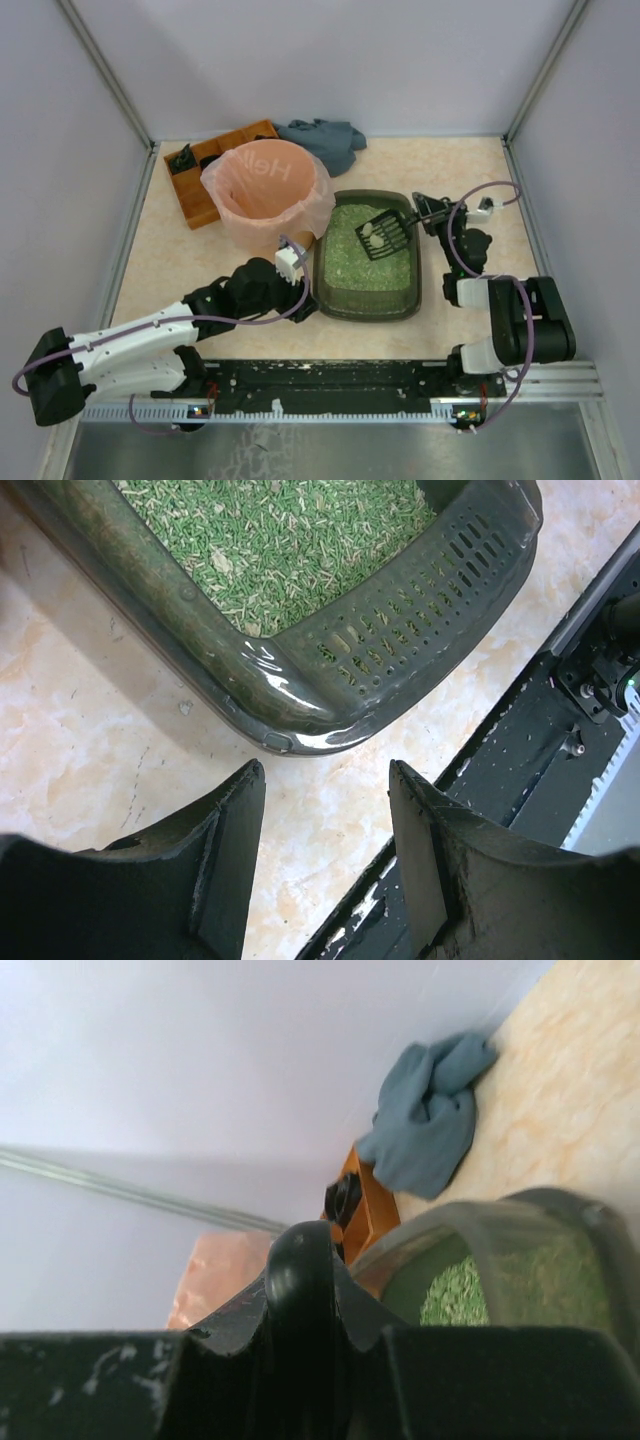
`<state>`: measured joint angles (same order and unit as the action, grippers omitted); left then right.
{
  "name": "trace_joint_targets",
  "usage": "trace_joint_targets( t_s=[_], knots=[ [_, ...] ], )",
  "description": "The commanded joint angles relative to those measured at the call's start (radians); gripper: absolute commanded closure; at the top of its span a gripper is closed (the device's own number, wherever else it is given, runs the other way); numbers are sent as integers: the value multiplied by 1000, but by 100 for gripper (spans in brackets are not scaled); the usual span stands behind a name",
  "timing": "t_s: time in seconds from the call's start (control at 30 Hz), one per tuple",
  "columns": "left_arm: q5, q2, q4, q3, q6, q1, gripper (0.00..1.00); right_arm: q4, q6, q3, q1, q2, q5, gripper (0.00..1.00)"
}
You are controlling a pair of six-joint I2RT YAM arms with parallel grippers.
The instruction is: Clean the litter box
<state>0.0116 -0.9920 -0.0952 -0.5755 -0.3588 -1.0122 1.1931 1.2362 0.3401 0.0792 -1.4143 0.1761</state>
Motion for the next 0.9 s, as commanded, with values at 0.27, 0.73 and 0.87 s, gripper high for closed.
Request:
trace_joint_targets(
  t_s=[0.27, 0.73, 0.87],
  knots=[
    [-10, 8, -4, -12, -14, 2, 41, 64, 84, 47, -3, 5, -30, 100],
    [-3, 22, 54, 51, -36, 1, 42, -692, -51, 451, 145, 316, -343, 100],
    [4, 29, 56, 55, -47, 1, 42, -765, -120, 632, 270, 246, -494, 100]
  ],
)
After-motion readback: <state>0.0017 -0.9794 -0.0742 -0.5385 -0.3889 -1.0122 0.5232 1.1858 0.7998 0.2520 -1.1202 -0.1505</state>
